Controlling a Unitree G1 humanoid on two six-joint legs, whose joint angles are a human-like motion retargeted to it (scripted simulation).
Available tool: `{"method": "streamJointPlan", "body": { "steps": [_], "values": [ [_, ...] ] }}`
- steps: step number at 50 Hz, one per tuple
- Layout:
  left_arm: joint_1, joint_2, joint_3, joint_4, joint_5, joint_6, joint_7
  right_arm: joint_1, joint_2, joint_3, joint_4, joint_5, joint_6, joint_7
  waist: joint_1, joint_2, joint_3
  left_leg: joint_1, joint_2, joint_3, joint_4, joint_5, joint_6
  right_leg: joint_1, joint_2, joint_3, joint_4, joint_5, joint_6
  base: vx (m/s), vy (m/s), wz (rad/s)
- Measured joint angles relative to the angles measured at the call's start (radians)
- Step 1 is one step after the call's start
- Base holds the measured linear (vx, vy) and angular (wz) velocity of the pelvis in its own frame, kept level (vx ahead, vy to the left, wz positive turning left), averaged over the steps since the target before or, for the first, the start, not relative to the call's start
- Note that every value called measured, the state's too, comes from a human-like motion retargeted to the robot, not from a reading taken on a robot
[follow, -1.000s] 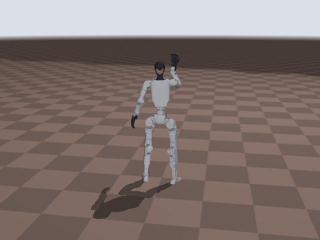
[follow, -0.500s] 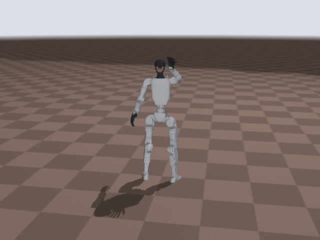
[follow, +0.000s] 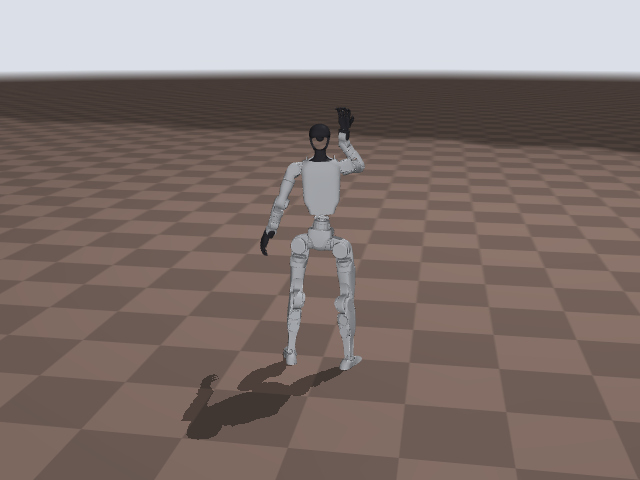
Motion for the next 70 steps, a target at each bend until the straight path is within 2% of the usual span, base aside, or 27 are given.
{"method": "streamJointPlan", "body": {
  "steps": [5, 9, 12, 16, 18, 20, 22, 25, 29, 35, 38, 40, 42, 45, 50, 53, 55, 58, 65, 70],
  "values": [
    [0.011, -0.004, 0.002, -0.001, 0.016, 0.007, -0.042, -0.116, 0.027, 0.045, -0.266, -0.043, 0.039, 0.121, -0.008, 0.003, 0.005, -0.011, -0.003, -0.007, 0.004, 0.001, 0.002, -0.005, -0.004, -0.005, -0.002, 0.001, 0.000, 0.00, 0.00, 0.00],
    [0.008, -0.019, 0.004, 0.011, 0.023, 0.013, -0.046, -0.051, 0.078, -0.023, -0.206, -0.010, 0.054, 0.139, -0.010, 0.006, 0.011, -0.006, -0.003, -0.003, 0.006, -0.001, 0.006, -0.003, -0.005, 0.000, 0.002, -0.001, -0.002, 0.00, 0.00, 0.00],
    [-0.001, -0.024, 0.002, 0.020, 0.022, 0.011, -0.019, 0.066, 0.104, -0.065, -0.033, -0.036, 0.024, -0.003, -0.005, 0.002, 0.015, 0.006, -0.002, 0.006, 0.005, -0.003, 0.006, 0.000, -0.003, 0.009, 0.006, -0.002, -0.003, 0.00, 0.00, 0.00],
    [-0.010, -0.022, -0.024, 0.025, 0.012, 0.000, 0.043, 0.172, 0.101, -0.042, 0.324, -0.094, 0.019, -0.310, 0.004, -0.001, 0.014, 0.022, 0.001, 0.021, 0.000, -0.004, 0.001, 0.004, 0.001, 0.022, 0.010, -0.003, -0.001, 0.00, 0.00, 0.00],
    [-0.019, -0.014, -0.044, 0.025, 0.003, -0.005, 0.068, 0.184, 0.096, -0.009, 0.517, -0.061, 0.038, -0.433, 0.009, -0.003, 0.013, 0.027, 0.005, 0.028, -0.003, -0.003, -0.005, 0.004, 0.005, 0.026, 0.011, -0.002, 0.000, 0.00, 0.00, 0.00],
    [-0.031, -0.006, -0.060, 0.023, -0.006, -0.008, 0.079, 0.186, 0.098, 0.022, 0.662, 0.037, 0.051, -0.479, 0.016, -0.004, 0.012, 0.029, 0.010, 0.034, -0.005, -0.002, -0.010, 0.002, 0.011, 0.029, 0.010, 0.000, 0.000, 0.00, 0.00, 0.00],
    [-0.033, -0.004, -0.063, 0.016, -0.005, -0.011, 0.077, 0.199, 0.100, 0.041, 0.705, 0.122, 0.055, -0.455, 0.021, -0.004, 0.009, 0.027, 0.013, 0.036, -0.005, -0.001, -0.012, 0.000, 0.015, 0.030, 0.008, 0.002, 0.000, 0.00, 0.00, 0.00],
    [-0.033, -0.008, -0.047, 0.012, -0.001, -0.010, 0.071, 0.206, 0.084, 0.044, 0.639, 0.182, 0.053, -0.334, 0.025, -0.004, 0.009, 0.022, 0.011, 0.032, -0.006, 0.000, -0.009, -0.003, 0.013, 0.027, 0.007, 0.004, 0.000, 0.00, 0.00, 0.00],
    [-0.021, -0.012, -0.025, 0.012, -0.014, -0.008, 0.064, 0.158, 0.052, 0.017, 0.419, 0.164, 0.042, -0.142, 0.021, -0.001, 0.011, 0.011, 0.006, 0.023, -0.005, 0.002, -0.006, -0.008, 0.007, 0.021, 0.007, 0.004, 0.000, 0.00, 0.00, 0.00],
    [-0.009, -0.003, -0.005, -0.001, 0.006, 0.001, -0.003, 0.014, 0.052, 0.042, 0.010, 0.090, -0.003, 0.022, 0.016, -0.003, 0.014, -0.004, 0.002, 0.014, -0.002, 0.004, -0.002, -0.015, 0.003, 0.015, 0.002, 0.008, 0.000, 0.00, 0.00, 0.00],
    [-0.005, -0.013, 0.009, 0.004, 0.003, 0.004, -0.022, -0.040, 0.083, 0.039, -0.143, 0.105, 0.031, 0.153, 0.010, -0.004, 0.017, -0.008, -0.001, 0.011, 0.002, 0.003, 0.001, -0.015, 0.000, 0.013, 0.001, 0.007, 0.000, 0.00, 0.00, 0.00],
    [-0.006, -0.022, 0.012, 0.011, -0.001, 0.006, -0.029, -0.048, 0.105, 0.015, -0.176, 0.125, 0.065, 0.225, 0.005, -0.003, 0.020, -0.008, -0.003, 0.009, 0.004, 0.002, 0.004, -0.013, -0.003, 0.012, 0.002, 0.006, 0.000, 0.00, 0.00, 0.00],
    [-0.008, -0.027, 0.008, 0.018, 0.002, 0.008, -0.033, -0.019, 0.122, -0.018, -0.139, 0.136, 0.077, 0.238, 0.001, -0.003, 0.023, -0.004, -0.004, 0.008, 0.005, 0.001, 0.006, -0.010, -0.005, 0.012, 0.004, 0.005, 0.000, 0.00, 0.00, 0.00],
    [-0.011, -0.028, -0.011, 0.019, 0.013, 0.008, -0.034, 0.062, 0.137, -0.063, 0.005, 0.127, 0.054, 0.157, 0.000, -0.003, 0.023, 0.003, -0.003, 0.011, 0.005, -0.001, 0.006, -0.005, -0.004, 0.015, 0.006, 0.004, -0.001, 0.00, 0.00, 0.00],
    [-0.027, -0.007, -0.051, 0.017, 0.010, 0.003, 0.001, 0.127, 0.115, -0.074, 0.417, 0.098, 0.032, -0.166, 0.011, -0.008, 0.022, 0.019, 0.001, 0.021, 0.001, -0.002, -0.001, 0.001, 0.001, 0.022, 0.009, 0.004, 0.000, 0.00, 0.00, 0.00],
    [-0.042, 0.000, -0.065, 0.024, -0.007, 0.008, 0.048, 0.108, 0.107, -0.047, 0.635, 0.197, 0.052, -0.335, 0.017, -0.010, 0.019, 0.023, 0.005, 0.028, -0.002, -0.001, -0.009, 0.001, 0.006, 0.026, 0.008, 0.006, 0.000, 0.00, 0.00, 0.00],
    [-0.044, 0.000, -0.065, 0.025, -0.013, 0.008, 0.069, 0.102, 0.101, -0.025, 0.699, 0.246, 0.058, -0.385, 0.020, -0.009, 0.016, 0.023, 0.008, 0.031, -0.003, 0.000, -0.012, 0.000, 0.009, 0.027, 0.005, 0.008, 0.000, 0.00, 0.00, 0.00],
    [-0.043, -0.005, -0.049, 0.022, -0.014, 0.009, 0.072, 0.091, 0.080, 0.005, 0.626, 0.238, 0.061, -0.334, 0.023, -0.005, 0.017, 0.018, 0.006, 0.028, -0.004, 0.002, -0.011, -0.003, 0.007, 0.025, 0.004, 0.010, 0.000, 0.00, 0.00, 0.00],
    [-0.014, 0.000, -0.014, 0.002, 0.005, -0.003, 0.006, -0.014, 0.032, 0.015, 0.127, 0.022, 0.010, -0.035, 0.020, 0.003, 0.024, -0.003, -0.003, 0.008, -0.001, 0.006, -0.006, -0.010, -0.003, 0.013, 0.002, 0.011, 0.000, 0.00, 0.00, 0.00],
    [-0.009, -0.010, 0.016, 0.006, 0.013, 0.016, -0.059, -0.106, 0.060, -0.006, -0.194, -0.045, 0.104, 0.191, 0.017, 0.003, 0.028, -0.016, -0.010, -0.005, 0.004, 0.008, 0.002, -0.015, -0.010, 0.006, 0.003, 0.011, 0.000, 0.00, 0.00, 0.00]
  ]
}}
